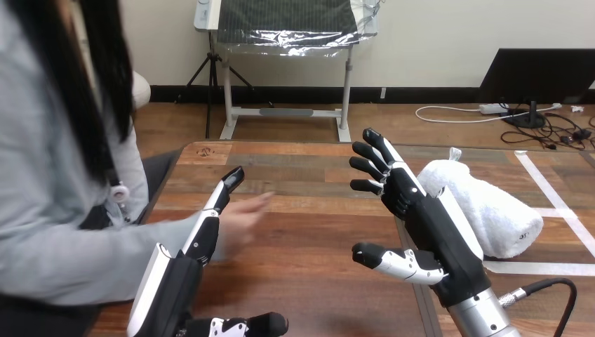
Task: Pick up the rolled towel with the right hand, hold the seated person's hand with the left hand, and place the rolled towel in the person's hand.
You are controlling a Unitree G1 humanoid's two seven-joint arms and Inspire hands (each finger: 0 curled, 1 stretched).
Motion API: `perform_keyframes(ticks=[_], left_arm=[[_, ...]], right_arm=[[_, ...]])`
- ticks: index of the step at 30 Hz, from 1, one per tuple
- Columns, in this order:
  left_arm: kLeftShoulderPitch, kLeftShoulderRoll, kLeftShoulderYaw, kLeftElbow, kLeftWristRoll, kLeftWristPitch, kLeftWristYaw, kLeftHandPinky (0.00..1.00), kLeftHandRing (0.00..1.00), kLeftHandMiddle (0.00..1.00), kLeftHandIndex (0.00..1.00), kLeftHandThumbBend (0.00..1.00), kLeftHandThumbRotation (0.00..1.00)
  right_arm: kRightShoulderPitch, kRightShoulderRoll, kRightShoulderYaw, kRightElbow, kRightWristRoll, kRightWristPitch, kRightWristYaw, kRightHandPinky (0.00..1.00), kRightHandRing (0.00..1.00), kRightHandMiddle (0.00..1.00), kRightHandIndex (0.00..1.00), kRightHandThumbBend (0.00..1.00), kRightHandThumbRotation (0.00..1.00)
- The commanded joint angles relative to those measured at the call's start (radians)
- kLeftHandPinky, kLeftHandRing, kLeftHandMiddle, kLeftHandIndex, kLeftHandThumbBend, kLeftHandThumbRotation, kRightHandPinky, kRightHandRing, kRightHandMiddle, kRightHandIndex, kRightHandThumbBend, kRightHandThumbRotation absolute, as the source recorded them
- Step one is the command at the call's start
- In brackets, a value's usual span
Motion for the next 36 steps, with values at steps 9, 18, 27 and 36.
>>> perform_keyframes(ticks=[9, 18, 27, 36], left_arm=[[-0.047, -0.007, 0.006, -0.025, -0.004, -0.014, 0.006, 1.00, 1.00, 0.98, 0.97, 1.00, 0.63], [-0.044, -0.007, 0.008, -0.026, 0.001, -0.013, 0.007, 1.00, 1.00, 0.98, 0.97, 1.00, 0.64], [-0.045, -0.012, 0.010, -0.023, 0.004, -0.014, 0.012, 1.00, 1.00, 0.98, 0.97, 1.00, 0.64], [-0.047, -0.013, 0.007, -0.020, 0.002, -0.015, 0.011, 1.00, 1.00, 0.98, 0.97, 1.00, 0.63]], right_arm=[[-0.029, -0.009, -0.004, -0.050, 0.000, -0.025, -0.012, 0.82, 0.92, 0.95, 0.98, 1.00, 0.58], [-0.029, -0.012, -0.003, -0.054, 0.005, -0.023, -0.008, 0.82, 0.92, 0.96, 0.99, 1.00, 0.58], [-0.025, -0.014, -0.003, -0.065, 0.010, -0.015, -0.006, 0.83, 0.93, 0.96, 0.99, 1.00, 0.56], [-0.021, -0.018, -0.006, -0.076, 0.009, -0.007, -0.009, 0.83, 0.93, 0.97, 0.99, 1.00, 0.55]])
